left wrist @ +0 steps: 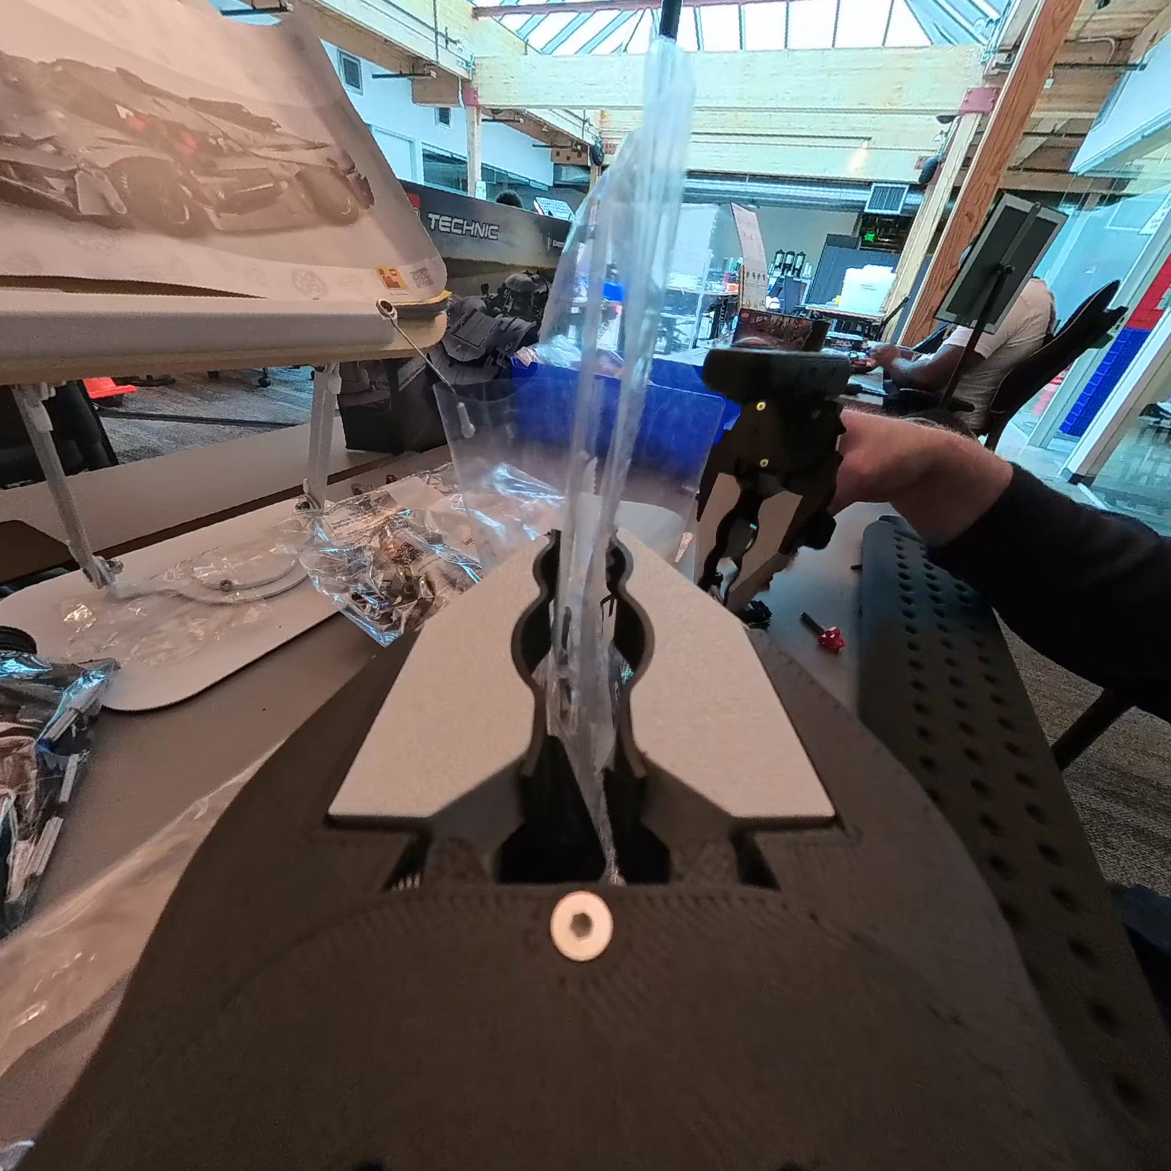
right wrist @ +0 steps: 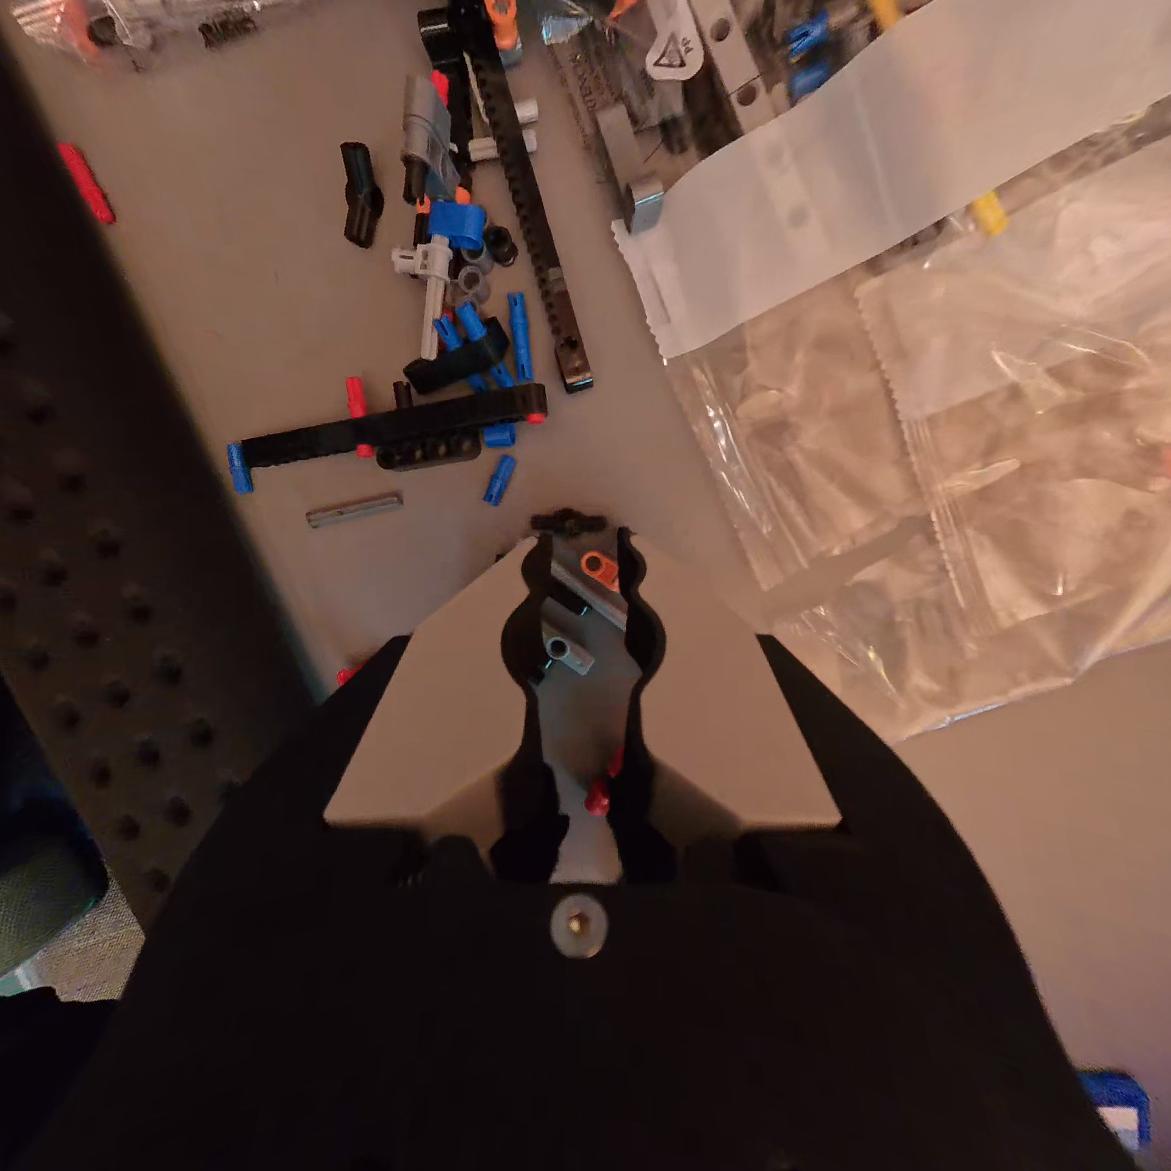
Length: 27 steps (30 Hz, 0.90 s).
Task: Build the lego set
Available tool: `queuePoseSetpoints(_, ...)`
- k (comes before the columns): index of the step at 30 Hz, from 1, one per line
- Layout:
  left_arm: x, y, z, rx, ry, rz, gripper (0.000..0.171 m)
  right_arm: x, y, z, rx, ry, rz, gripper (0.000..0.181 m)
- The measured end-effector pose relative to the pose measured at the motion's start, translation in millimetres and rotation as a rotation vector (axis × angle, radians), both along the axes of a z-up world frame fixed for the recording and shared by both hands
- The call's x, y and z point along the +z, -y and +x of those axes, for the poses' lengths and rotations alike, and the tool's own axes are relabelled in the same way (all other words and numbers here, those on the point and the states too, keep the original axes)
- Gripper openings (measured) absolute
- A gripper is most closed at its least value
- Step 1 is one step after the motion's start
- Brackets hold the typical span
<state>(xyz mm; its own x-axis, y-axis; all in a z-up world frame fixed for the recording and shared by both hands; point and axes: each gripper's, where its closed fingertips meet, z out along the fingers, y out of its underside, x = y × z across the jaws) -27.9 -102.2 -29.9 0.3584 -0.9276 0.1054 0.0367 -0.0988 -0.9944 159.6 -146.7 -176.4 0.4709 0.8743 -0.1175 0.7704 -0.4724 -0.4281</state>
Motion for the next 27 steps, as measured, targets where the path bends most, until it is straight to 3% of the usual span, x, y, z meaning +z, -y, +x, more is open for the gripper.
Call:
queuePoseSetpoints(13, 0.0, 0.5, -0.2, 0.001, 0.000, 0.000, 0.013, -0.4, -5.1, -5.4, 0.012, 0.047, 0.067, 0.005)
queuePoseSetpoints(17, 0.0, 0.3, -0.3, 0.000, 0.000, -0.001, 0.013, 10.8, -7.1, -7.3, 0.008, 0.022, 0.088, 0.004)
queuePoseSetpoints(21, 0.0, 0.3, 0.2, -0.001, -0.001, 0.000, 0.013, 54.7, -20.7, -19.6, -0.017, -0.080, 0.191, 0.005)
queuePoseSetpoints(27, -0.7, 0.1, -0.2, 0.001, -0.003, -0.001, 0.013, 148.9, -41.7, -79.6, 0.027, -0.322, 0.401, 0.005)
